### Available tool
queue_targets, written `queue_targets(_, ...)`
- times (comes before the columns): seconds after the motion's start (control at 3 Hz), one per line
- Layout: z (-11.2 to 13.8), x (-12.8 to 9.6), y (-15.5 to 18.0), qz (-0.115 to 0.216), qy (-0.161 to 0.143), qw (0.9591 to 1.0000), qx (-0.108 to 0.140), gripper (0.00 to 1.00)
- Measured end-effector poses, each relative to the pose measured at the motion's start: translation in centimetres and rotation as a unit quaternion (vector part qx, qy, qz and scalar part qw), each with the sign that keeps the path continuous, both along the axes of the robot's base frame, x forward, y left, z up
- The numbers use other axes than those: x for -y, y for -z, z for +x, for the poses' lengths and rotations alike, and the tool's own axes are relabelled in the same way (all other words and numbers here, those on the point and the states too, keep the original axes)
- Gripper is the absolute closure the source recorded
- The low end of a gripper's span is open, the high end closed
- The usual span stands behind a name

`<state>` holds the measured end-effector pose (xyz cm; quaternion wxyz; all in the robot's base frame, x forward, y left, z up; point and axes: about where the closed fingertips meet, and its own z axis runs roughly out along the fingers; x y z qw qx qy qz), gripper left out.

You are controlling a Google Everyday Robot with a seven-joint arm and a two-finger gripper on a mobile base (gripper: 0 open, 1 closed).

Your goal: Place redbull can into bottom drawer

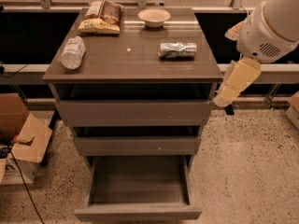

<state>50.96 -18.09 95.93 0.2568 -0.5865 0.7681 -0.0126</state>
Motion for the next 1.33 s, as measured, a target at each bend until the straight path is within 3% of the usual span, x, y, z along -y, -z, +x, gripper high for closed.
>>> queue_targets(0.33, 4.9, -0.3, 1.4, 0.008, -0.007, 0.9999, 0.001, 0.0)
queue_targets(0.67, 4.9, -0.3, 1.4, 0.008, -0.007, 0.9999, 0.001, 0.0)
queue_targets(1.33, 9.2, -1.6, 2.5, -0.002, -0.012, 0.9999, 0.009, 0.0)
